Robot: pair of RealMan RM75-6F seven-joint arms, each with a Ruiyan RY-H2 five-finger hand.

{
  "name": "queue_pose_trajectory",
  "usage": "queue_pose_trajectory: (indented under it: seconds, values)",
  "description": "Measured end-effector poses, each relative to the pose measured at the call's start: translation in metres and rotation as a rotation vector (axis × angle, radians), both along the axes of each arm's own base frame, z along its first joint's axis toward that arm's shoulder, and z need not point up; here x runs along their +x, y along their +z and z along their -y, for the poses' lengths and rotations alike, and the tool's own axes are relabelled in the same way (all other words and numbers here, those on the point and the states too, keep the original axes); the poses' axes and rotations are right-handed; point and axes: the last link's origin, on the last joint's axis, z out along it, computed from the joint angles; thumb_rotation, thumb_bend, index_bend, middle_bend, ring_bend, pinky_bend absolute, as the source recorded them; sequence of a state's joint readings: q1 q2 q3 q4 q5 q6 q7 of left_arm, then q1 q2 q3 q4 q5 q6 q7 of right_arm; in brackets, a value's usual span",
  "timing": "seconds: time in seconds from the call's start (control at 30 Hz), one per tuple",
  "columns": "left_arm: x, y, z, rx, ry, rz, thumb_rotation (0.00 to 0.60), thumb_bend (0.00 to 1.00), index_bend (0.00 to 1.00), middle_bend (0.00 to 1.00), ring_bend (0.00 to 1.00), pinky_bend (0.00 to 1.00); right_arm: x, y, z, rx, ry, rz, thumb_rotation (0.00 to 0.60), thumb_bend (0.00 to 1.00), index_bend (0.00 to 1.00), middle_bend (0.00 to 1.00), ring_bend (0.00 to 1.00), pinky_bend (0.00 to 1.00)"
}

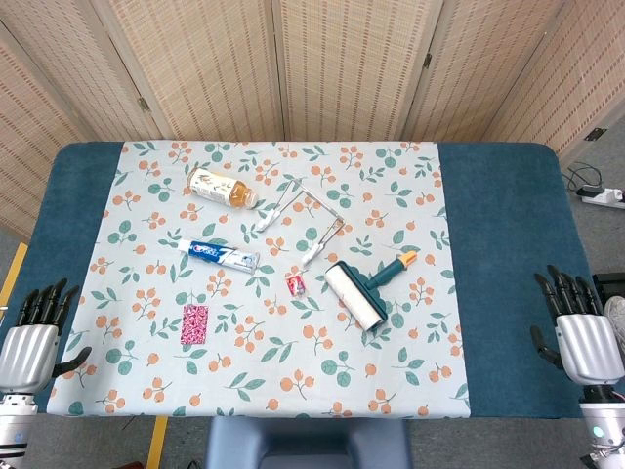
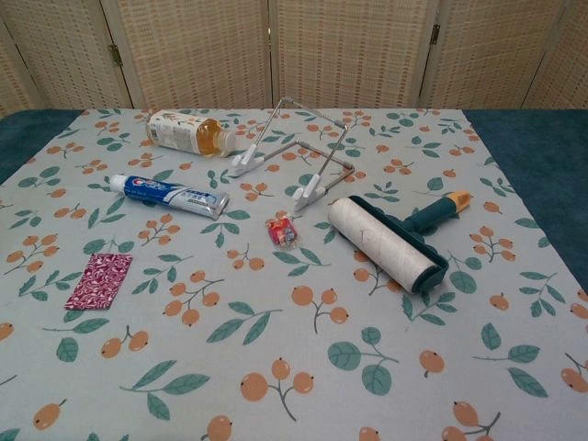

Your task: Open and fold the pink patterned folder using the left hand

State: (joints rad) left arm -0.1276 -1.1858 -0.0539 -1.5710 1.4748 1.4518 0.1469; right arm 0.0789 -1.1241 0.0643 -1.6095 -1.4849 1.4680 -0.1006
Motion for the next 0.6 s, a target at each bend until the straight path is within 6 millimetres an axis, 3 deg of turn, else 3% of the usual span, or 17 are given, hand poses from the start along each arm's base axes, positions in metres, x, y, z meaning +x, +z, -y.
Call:
queue_pose_trajectory:
  seconds: [0.37, 0.6]
  values:
    - [-0.0009, -0.0015, -0.0024, 0.002, -0.010, 0.012, 0.600, 0.25, 0.04, 0.00, 0.00, 0.00, 0.0038, 0.0041, -0.0008, -0.013, 0.011, 0.002, 0.600, 0.46, 0.00, 0.00, 0.00, 0.00]
    - [0.0021, -0.0020, -0.0065, -0.025, -0.037, 0.033, 0.600, 0.25, 0.10, 0.00, 0.00, 0.00, 0.0039, 0.0071, -0.0018, -0.026, 0.013, 0.004, 0.600, 0.46, 0.00, 0.00, 0.00, 0.00]
